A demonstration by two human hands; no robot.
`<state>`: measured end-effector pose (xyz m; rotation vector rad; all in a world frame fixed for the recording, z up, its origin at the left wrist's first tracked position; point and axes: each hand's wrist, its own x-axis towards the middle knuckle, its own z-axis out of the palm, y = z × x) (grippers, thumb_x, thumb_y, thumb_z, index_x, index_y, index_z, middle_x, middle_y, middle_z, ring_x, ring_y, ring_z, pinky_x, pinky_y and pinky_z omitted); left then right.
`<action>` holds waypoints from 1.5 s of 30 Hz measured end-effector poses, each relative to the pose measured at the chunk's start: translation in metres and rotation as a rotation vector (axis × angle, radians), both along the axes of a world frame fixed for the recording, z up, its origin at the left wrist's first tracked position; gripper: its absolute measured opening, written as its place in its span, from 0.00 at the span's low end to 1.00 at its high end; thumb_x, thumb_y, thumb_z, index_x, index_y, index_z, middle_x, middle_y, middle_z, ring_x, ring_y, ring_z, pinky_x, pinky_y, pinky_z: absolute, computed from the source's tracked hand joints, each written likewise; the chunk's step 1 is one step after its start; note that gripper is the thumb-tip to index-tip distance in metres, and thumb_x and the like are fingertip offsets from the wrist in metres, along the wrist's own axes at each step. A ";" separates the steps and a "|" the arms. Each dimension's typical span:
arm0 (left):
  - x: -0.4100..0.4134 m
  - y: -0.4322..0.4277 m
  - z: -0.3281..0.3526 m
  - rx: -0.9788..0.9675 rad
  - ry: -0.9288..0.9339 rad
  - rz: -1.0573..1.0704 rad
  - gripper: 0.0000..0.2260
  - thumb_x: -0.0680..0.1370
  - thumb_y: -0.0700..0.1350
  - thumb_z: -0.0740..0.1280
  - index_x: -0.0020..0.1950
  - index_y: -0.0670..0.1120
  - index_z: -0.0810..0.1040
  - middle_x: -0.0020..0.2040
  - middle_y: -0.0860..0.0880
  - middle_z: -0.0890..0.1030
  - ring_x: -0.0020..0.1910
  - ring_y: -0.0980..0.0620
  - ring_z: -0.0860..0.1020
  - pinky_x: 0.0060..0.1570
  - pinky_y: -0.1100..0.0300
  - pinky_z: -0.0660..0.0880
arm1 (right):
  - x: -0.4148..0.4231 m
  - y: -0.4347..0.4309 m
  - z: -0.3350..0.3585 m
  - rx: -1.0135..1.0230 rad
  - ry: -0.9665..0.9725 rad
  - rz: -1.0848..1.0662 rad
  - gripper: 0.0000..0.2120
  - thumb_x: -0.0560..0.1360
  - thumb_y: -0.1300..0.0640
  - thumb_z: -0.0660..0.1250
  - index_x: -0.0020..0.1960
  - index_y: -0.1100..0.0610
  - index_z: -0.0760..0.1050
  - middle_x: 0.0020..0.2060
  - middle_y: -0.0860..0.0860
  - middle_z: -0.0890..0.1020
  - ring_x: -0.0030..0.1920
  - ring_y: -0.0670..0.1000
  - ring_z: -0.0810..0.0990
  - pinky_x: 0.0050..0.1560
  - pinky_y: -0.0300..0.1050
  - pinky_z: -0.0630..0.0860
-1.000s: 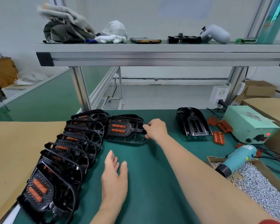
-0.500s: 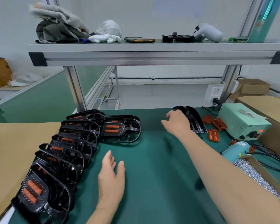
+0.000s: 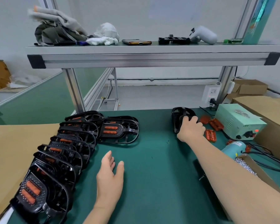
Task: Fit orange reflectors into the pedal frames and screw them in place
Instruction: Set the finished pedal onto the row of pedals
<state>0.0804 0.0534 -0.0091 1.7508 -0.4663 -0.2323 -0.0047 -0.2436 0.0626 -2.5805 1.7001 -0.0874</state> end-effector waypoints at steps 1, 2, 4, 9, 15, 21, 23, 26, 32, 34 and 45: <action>0.000 0.000 0.000 0.004 -0.005 -0.003 0.25 0.80 0.40 0.67 0.76 0.45 0.64 0.72 0.44 0.72 0.68 0.52 0.73 0.65 0.60 0.67 | -0.001 0.002 0.003 0.021 -0.013 0.004 0.34 0.74 0.48 0.71 0.74 0.54 0.59 0.69 0.60 0.61 0.64 0.64 0.71 0.60 0.55 0.69; 0.000 0.000 0.001 0.007 -0.010 -0.003 0.25 0.80 0.40 0.67 0.76 0.45 0.64 0.72 0.44 0.72 0.68 0.52 0.73 0.65 0.60 0.67 | -0.002 0.004 0.006 0.039 -0.015 0.017 0.33 0.75 0.50 0.70 0.74 0.54 0.59 0.69 0.60 0.61 0.63 0.64 0.71 0.60 0.55 0.70; 0.000 0.000 0.001 0.010 -0.014 -0.002 0.24 0.80 0.40 0.67 0.76 0.45 0.65 0.72 0.44 0.72 0.67 0.52 0.73 0.65 0.61 0.66 | -0.006 0.011 0.013 0.062 0.013 0.068 0.30 0.75 0.55 0.68 0.73 0.56 0.59 0.67 0.60 0.63 0.62 0.64 0.74 0.58 0.54 0.74; -0.001 0.000 0.001 0.023 -0.013 -0.006 0.23 0.80 0.40 0.67 0.75 0.45 0.66 0.71 0.43 0.73 0.68 0.51 0.74 0.65 0.60 0.66 | -0.021 0.035 0.022 0.004 0.160 0.194 0.27 0.74 0.62 0.66 0.71 0.59 0.62 0.62 0.60 0.67 0.54 0.61 0.78 0.43 0.48 0.72; -0.001 0.000 0.001 0.040 -0.004 -0.007 0.22 0.80 0.42 0.67 0.73 0.45 0.68 0.70 0.44 0.74 0.67 0.51 0.74 0.65 0.59 0.67 | -0.039 0.051 0.032 0.017 -0.007 0.181 0.28 0.75 0.66 0.66 0.72 0.63 0.60 0.64 0.63 0.68 0.58 0.63 0.78 0.48 0.49 0.72; -0.006 0.000 0.007 -0.076 0.029 -0.007 0.12 0.78 0.45 0.71 0.60 0.52 0.75 0.60 0.51 0.81 0.57 0.61 0.80 0.65 0.56 0.73 | -0.046 0.078 0.044 0.169 -0.570 0.203 0.36 0.75 0.64 0.64 0.79 0.57 0.52 0.64 0.62 0.70 0.58 0.65 0.76 0.58 0.54 0.75; -0.012 -0.001 0.014 -0.148 0.100 -0.072 0.14 0.75 0.51 0.74 0.59 0.52 0.77 0.56 0.50 0.83 0.54 0.59 0.82 0.64 0.52 0.75 | -0.044 0.101 0.042 0.284 -0.760 0.236 0.36 0.74 0.65 0.64 0.79 0.54 0.55 0.63 0.59 0.72 0.58 0.62 0.76 0.58 0.54 0.76; -0.018 -0.008 0.032 -0.295 0.412 -0.248 0.30 0.67 0.63 0.76 0.62 0.48 0.76 0.60 0.44 0.81 0.56 0.49 0.83 0.59 0.51 0.78 | -0.036 0.137 0.029 0.334 -0.840 0.302 0.38 0.73 0.66 0.64 0.80 0.52 0.55 0.64 0.56 0.71 0.60 0.59 0.75 0.61 0.52 0.75; -0.030 -0.029 0.068 -0.295 0.661 -0.574 0.25 0.68 0.70 0.72 0.62 0.60 0.80 0.56 0.47 0.84 0.52 0.49 0.83 0.49 0.51 0.81 | -0.027 0.181 0.003 0.338 -0.744 0.499 0.40 0.76 0.64 0.61 0.81 0.45 0.46 0.63 0.50 0.65 0.56 0.58 0.77 0.57 0.53 0.75; -0.033 -0.036 0.074 -0.263 0.653 -0.525 0.29 0.68 0.67 0.70 0.65 0.54 0.80 0.48 0.46 0.81 0.42 0.51 0.80 0.46 0.54 0.78 | -0.026 0.183 0.001 0.308 -0.651 0.541 0.41 0.77 0.62 0.62 0.82 0.46 0.43 0.66 0.51 0.63 0.59 0.59 0.76 0.59 0.54 0.74; -0.021 -0.024 0.053 0.024 0.288 -0.320 0.49 0.56 0.67 0.75 0.75 0.62 0.61 0.60 0.60 0.79 0.51 0.63 0.80 0.57 0.60 0.72 | -0.040 0.017 0.074 0.112 -0.365 0.271 0.17 0.75 0.65 0.60 0.56 0.54 0.83 0.57 0.53 0.84 0.59 0.55 0.80 0.59 0.42 0.75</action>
